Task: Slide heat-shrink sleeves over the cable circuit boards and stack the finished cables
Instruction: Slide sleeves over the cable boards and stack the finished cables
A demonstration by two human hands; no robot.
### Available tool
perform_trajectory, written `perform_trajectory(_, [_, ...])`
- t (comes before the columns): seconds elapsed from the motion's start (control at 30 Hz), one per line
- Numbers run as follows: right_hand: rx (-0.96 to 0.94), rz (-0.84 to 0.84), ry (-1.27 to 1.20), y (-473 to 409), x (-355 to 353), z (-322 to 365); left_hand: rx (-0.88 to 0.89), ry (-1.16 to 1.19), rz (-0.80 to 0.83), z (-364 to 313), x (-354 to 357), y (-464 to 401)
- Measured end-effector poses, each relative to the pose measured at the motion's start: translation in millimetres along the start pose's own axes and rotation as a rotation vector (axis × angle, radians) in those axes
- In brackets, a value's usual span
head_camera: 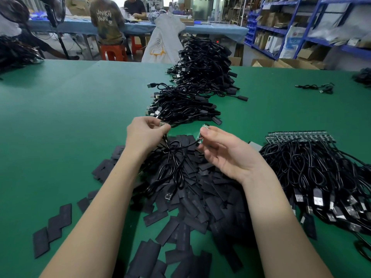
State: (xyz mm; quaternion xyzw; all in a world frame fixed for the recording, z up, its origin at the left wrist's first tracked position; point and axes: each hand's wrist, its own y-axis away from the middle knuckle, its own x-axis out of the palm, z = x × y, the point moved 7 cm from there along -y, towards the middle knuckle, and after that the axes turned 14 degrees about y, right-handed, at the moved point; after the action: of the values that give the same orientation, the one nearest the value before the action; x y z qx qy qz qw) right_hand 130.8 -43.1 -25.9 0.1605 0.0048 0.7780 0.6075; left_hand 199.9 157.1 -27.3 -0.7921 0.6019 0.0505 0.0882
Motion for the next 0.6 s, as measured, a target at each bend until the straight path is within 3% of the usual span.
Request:
perform_trajectory(0.17, [-0.007, -0.277, 0.068, -5, -21, -6, -0.129, -0.144, 0.276, 0, 13, 5])
perform_trajectory(0.27, [-0.040, -0.327, 0.031, -5, -24, -6, -0.214, -0.036, 0.357, 1, 18, 10])
perform_trajectory(0.47, [-0.080, -0.177, 0.110, -9, 8, -4, -0.292, 0.242, 0.515, -10, 35, 26])
perform_trajectory(0.6, [-0.087, -0.016, 0.062, -10, 31, -5, -0.208, 0.186, 0.516, -14, 35, 25])
